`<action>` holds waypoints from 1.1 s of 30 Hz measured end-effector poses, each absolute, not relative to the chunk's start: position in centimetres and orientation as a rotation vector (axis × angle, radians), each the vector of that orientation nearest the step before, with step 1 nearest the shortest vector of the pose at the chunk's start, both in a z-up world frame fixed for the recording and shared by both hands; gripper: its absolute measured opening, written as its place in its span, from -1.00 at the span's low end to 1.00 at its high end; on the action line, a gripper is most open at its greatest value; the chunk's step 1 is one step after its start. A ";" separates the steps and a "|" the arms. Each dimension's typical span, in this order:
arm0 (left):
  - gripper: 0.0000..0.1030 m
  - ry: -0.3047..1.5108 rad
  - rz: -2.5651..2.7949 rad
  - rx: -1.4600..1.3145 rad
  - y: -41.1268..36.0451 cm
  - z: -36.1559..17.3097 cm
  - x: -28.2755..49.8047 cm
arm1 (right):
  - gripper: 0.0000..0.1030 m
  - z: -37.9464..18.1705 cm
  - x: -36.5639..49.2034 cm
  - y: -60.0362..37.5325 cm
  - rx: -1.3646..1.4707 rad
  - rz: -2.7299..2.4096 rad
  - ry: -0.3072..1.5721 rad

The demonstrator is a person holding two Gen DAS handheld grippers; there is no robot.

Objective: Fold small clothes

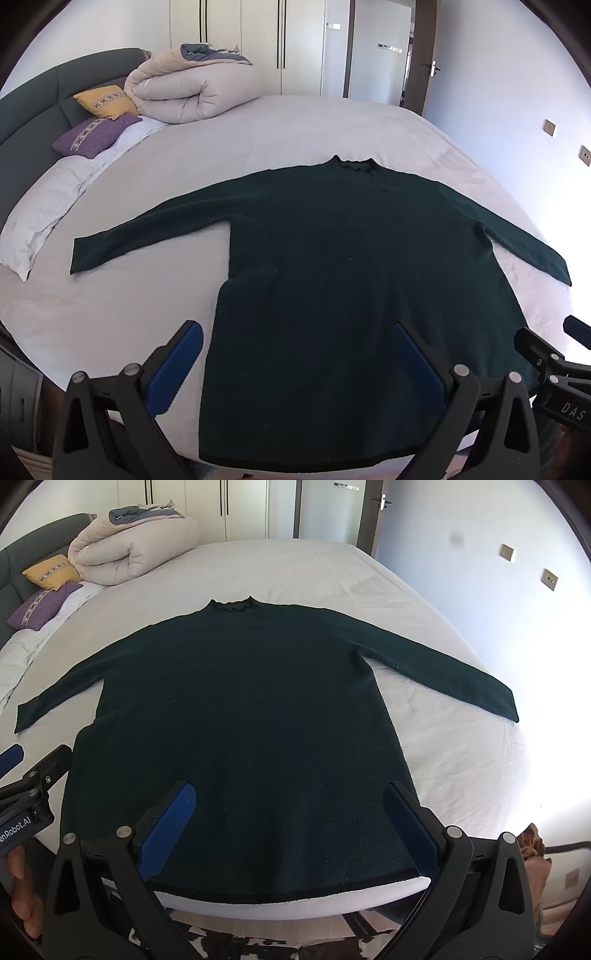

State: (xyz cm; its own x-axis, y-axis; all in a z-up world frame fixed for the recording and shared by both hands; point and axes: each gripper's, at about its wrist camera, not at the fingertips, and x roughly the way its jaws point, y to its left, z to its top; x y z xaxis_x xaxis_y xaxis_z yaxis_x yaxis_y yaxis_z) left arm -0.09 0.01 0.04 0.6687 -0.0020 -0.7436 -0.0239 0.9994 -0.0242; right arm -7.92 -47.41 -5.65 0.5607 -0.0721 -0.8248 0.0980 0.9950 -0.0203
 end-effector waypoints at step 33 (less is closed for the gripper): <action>1.00 0.862 0.012 -0.035 0.2 -0.5 0.0 | 1.00 -5.8 -7.8 -47.4 0.030 -0.098 0.973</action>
State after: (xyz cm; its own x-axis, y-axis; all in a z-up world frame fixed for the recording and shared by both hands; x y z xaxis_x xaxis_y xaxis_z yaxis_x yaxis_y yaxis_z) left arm 0.05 0.21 -0.50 0.6511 -0.0039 -0.7590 -0.0242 0.9994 -0.0259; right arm -7.83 -47.42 -5.75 0.5588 -0.0695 -0.8264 0.0966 0.9952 -0.0184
